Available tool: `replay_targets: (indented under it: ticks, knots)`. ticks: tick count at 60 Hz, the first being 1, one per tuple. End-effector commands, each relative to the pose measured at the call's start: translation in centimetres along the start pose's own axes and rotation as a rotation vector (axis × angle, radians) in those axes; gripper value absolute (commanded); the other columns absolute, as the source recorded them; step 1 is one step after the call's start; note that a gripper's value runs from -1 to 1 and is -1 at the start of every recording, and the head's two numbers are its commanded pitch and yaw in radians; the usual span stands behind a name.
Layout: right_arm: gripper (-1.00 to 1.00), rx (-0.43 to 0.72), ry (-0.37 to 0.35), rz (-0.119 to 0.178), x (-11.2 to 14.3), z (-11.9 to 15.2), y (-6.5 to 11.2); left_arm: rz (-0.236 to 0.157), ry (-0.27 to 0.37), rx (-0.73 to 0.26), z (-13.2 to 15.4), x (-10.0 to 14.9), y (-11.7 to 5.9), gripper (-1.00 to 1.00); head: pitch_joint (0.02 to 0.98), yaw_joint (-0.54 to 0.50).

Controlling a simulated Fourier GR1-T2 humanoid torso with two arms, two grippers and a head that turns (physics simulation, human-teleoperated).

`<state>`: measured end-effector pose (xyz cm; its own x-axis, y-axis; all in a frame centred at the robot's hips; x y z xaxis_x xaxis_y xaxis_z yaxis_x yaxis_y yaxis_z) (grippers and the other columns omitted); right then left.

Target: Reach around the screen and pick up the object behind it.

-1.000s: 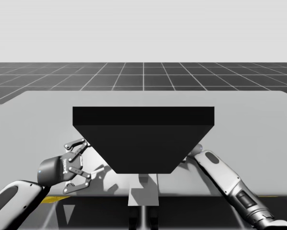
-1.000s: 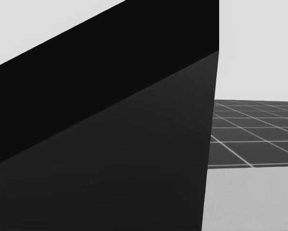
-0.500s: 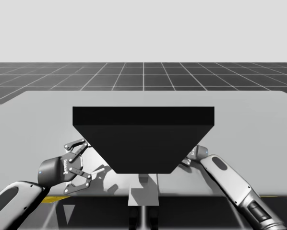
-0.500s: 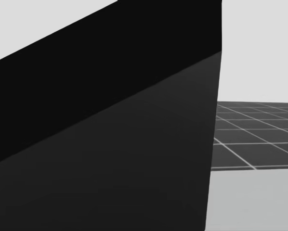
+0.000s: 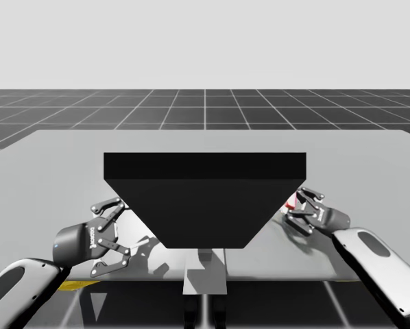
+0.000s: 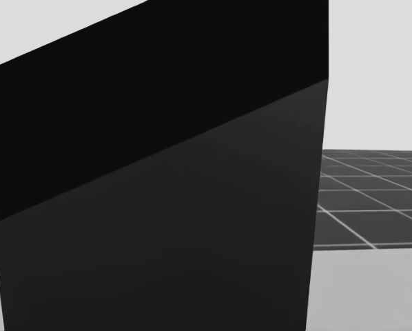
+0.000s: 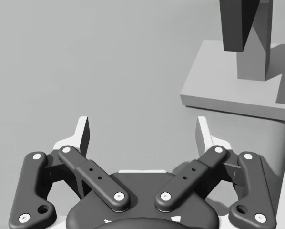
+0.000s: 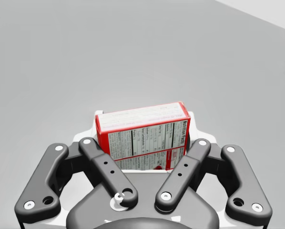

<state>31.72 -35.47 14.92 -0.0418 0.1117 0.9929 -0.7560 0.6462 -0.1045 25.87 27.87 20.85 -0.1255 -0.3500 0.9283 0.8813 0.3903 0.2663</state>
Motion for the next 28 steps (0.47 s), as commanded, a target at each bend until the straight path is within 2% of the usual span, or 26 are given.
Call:
replay_targets:
  ticks: [1,6,7,10,11,14,15,17,22,26,27,28]
  knots:
    - [1.0,-0.222,-0.112,0.08,3.7,2.0,-3.7,-0.003,0.0,-0.001,0.0,0.1,0.0,-1.0,0.202,-0.09]
    - [1.0,-0.275,-0.174,0.101,5.6,3.3,-4.5,-0.001,-0.001,-0.001,0.0,0.2,0.1,-1.0,0.203,-0.09]
    - [1.0,-0.307,-0.21,0.114,6.6,3.8,-4.9,-0.001,-0.001,-0.001,0.0,0.2,0.1,-1.0,0.203,-0.09]
    - [1.0,-0.331,-0.244,0.122,7.6,4.3,-5.1,-0.001,-0.001,-0.001,0.0,0.3,0.1,-1.0,0.204,-0.09]
    - [1.0,-0.36,-0.28,0.133,8.7,4.8,-5.3,-0.002,0.0,-0.001,0.0,0.3,0.0,-1.0,0.204,-0.09]
    - [1.0,-0.389,-0.316,0.149,10.0,5.3,-5.4,-0.002,0.001,-0.002,-0.1,0.3,0.0,-1.0,0.205,-0.09]
    - [1.0,-0.42,-0.352,0.161,11.2,5.7,-5.5,-0.003,0.001,-0.002,-0.1,0.4,0.0,-1.0,0.206,-0.09]
    - [1.0,-0.442,-0.376,0.174,12.1,6.0,-5.5,-0.003,0.0,-0.001,-0.1,0.4,0.0,-1.0,0.206,-0.09]
    - [1.0,-0.525,-0.468,0.228,15.4,7.0,-5.2,-0.005,-0.004,-0.001,0.0,0.5,0.0,-1.0,0.206,-0.09]
    - [1.0,-0.573,-0.555,0.26,17.9,7.7,-4.5,-0.006,-0.006,-0.002,0.0,0.6,-0.1,-1.0,0.207,-0.09]
    - [1.0,-0.573,-0.555,0.26,17.9,7.7,-4.5,-0.006,-0.006,-0.002,0.0,0.6,-0.1,-1.0,0.207,-0.09]
    - [1.0,-0.585,-0.598,0.273,19.2,8.0,-4.0,-0.006,-0.007,-0.003,0.0,0.6,-0.1,-1.0,0.207,-0.09]
